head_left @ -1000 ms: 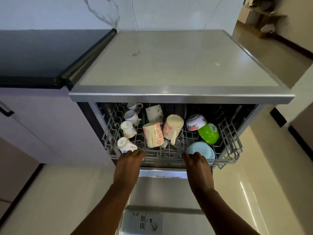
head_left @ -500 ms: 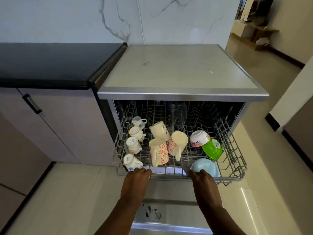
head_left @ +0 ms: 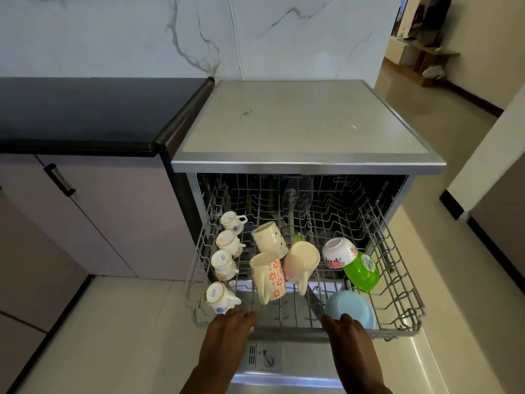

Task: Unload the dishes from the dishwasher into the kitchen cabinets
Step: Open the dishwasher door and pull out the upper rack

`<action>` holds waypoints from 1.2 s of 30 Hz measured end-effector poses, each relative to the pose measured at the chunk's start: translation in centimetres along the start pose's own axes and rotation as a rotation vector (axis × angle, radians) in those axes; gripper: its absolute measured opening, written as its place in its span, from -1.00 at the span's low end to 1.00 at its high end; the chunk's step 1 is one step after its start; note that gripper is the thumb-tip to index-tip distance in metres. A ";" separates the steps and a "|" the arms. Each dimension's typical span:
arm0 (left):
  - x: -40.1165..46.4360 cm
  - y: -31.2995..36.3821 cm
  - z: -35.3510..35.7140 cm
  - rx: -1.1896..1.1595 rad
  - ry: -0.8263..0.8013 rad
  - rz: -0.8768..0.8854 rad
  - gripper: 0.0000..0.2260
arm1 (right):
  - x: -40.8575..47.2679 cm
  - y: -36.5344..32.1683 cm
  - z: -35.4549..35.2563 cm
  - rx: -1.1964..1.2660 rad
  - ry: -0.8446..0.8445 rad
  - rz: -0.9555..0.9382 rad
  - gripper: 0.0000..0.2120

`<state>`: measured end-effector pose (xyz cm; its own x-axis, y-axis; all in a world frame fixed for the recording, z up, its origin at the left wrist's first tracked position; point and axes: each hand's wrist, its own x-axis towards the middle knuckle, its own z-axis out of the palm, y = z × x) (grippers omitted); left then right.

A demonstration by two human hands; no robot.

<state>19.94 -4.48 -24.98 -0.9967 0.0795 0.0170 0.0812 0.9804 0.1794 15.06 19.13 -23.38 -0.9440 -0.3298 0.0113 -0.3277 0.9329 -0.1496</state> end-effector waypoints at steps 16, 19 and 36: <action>-2.9 1.6 -1.7 -0.019 -0.183 -0.094 -0.78 | -3.4 -0.4 -0.3 -0.067 0.025 -0.021 -0.57; -4.2 1.4 -2.1 -0.053 -0.209 -0.112 -0.78 | -4.5 -0.2 0.2 -0.101 0.076 -0.073 -0.54; -12.5 -5.4 -36.8 0.211 0.350 -0.072 -0.87 | -1.5 -20.4 -29.7 -0.224 0.307 -0.518 -0.75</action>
<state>32.09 -17.41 10.00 -0.9358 -0.0212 0.3520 -0.0274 0.9995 -0.0128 21.99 4.85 9.05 -0.6180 -0.7206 0.3143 -0.7132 0.6821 0.1615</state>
